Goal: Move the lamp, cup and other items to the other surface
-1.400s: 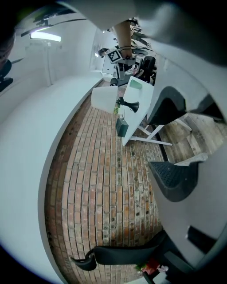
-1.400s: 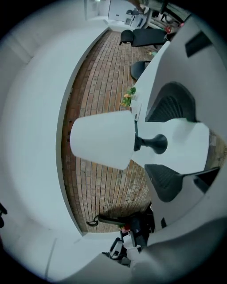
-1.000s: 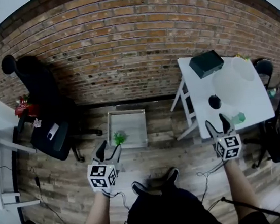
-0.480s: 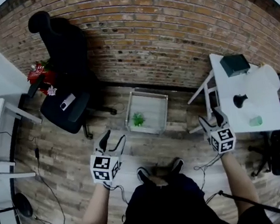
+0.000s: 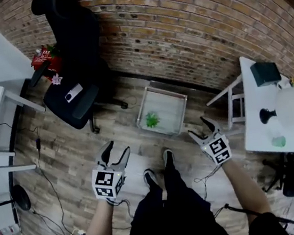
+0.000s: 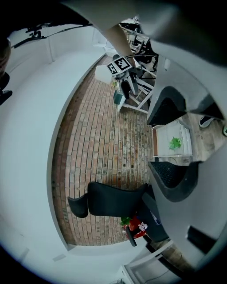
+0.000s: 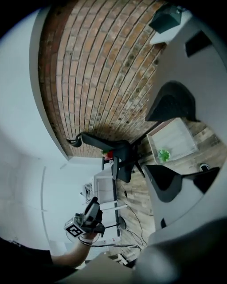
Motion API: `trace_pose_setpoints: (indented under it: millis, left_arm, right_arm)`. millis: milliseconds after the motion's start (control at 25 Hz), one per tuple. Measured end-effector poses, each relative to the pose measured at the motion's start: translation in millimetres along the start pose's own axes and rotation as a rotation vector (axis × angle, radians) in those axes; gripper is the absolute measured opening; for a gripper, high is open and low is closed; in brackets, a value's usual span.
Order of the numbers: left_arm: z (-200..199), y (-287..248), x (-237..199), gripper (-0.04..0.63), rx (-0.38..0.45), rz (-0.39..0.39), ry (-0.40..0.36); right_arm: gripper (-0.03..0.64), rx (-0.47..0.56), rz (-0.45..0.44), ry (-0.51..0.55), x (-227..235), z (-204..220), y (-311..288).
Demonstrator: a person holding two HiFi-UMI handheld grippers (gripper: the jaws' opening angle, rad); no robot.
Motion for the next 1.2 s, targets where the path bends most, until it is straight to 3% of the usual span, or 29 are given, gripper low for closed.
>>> trace_pose_setpoints:
  millis: [120,480,760,1000,1200]
  left_arm:
    - [2.0,-20.0,-6.6,0.253,-0.062,-0.030,0.009]
    - [11.6,-109.8,-15.6,0.255,-0.137,-0.045,0.053]
    - [44.6,-167.6,-39.1,0.255,-0.171,-0.046,0.077]
    - [78.1,-197.9,-49.2,0.254,-0.255,-0.044,0.148]
    - [102.6,-217.8,-54.5,0.254,-0.273,-0.046,0.183]
  right_arm:
    - [0.311,0.008,-0.094,0.048,1.6,7.7,-49.4]
    - [0.308,-0.080,-0.296,0.123,18.7,51.0,-186.5]
    - [0.316,-0.197,-0.389,0.167,19.1,101.2,-282.7]
    - [0.324,-0.293,-0.438,0.222,13.9,154.5,-358.3]
    - [0.341,-0.297,-0.461,0.249,5.9,185.2,-415.9]
Point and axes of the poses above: the fingertips, and each gripper's own axes: y backward along the fingers, x to its right, z out of its underside, the point moved 6 cm from there along y, backward along the fingers, and after that the axes turned 7 degrees about -x, right-handed, at the moved point
